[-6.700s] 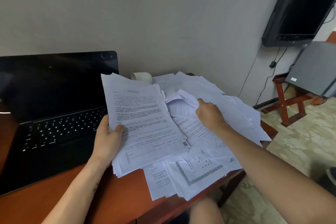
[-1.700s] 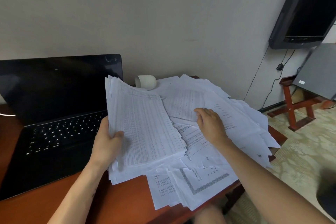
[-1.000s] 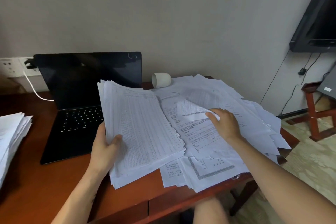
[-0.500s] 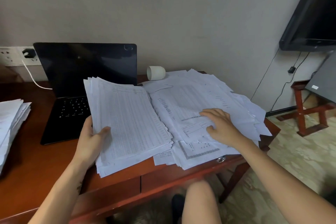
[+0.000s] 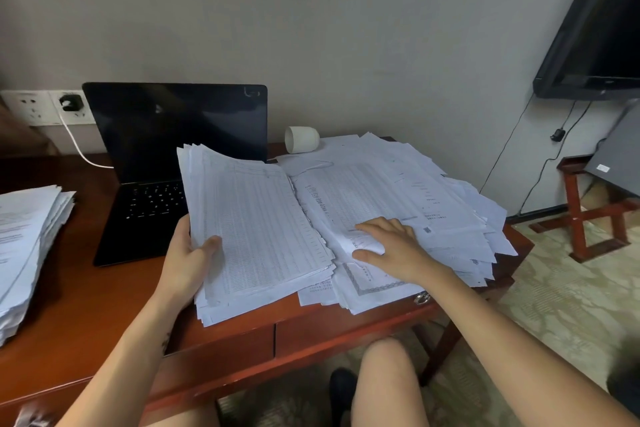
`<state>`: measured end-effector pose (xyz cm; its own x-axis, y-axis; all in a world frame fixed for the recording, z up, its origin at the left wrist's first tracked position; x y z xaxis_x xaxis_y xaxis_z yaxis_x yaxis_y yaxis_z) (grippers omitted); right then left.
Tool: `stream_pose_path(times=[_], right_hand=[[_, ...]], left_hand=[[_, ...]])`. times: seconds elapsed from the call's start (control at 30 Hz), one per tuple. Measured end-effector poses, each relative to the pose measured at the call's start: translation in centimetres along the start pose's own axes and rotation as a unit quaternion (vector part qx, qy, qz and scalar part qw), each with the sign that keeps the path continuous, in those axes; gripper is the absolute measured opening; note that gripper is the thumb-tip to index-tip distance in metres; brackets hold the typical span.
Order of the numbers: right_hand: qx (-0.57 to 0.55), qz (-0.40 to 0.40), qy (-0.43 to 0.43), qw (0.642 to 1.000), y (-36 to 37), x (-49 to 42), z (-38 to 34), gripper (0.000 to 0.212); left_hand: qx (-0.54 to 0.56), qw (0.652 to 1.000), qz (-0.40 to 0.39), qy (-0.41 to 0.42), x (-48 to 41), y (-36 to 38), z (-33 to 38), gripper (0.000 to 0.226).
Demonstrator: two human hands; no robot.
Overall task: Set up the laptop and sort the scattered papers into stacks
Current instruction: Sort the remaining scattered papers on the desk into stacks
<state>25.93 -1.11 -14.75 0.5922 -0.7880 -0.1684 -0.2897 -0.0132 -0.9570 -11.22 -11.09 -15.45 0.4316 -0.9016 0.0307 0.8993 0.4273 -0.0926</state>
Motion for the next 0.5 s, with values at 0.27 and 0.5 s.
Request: stream_pose_path(times=[0.27,0.5], right_hand=[[-0.033,0.148,-0.024,0.988,0.21,0.27,-0.08,0.030],[-0.037,0.179,-0.002,0.983,0.11,0.53,-0.35,0.023]], left_hand=[[-0.002,1.000,-0.009,0.006,-0.05,0.01,-0.04,0.044],[-0.003,1.000,-0.016,0.005,-0.08,0.11,-0.12,0.044]])
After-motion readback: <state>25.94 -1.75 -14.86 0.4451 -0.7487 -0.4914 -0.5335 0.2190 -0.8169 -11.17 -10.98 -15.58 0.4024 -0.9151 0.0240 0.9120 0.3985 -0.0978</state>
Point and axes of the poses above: each hand's wrist, its own x-axis away from the middle knuckle, its own y-axis out of the palm, z = x × y, the point moved 5 cm from there along -x, towards the middle knuckle, and after that the axes turned 10 degrees about -y, right-handed, at the moved point
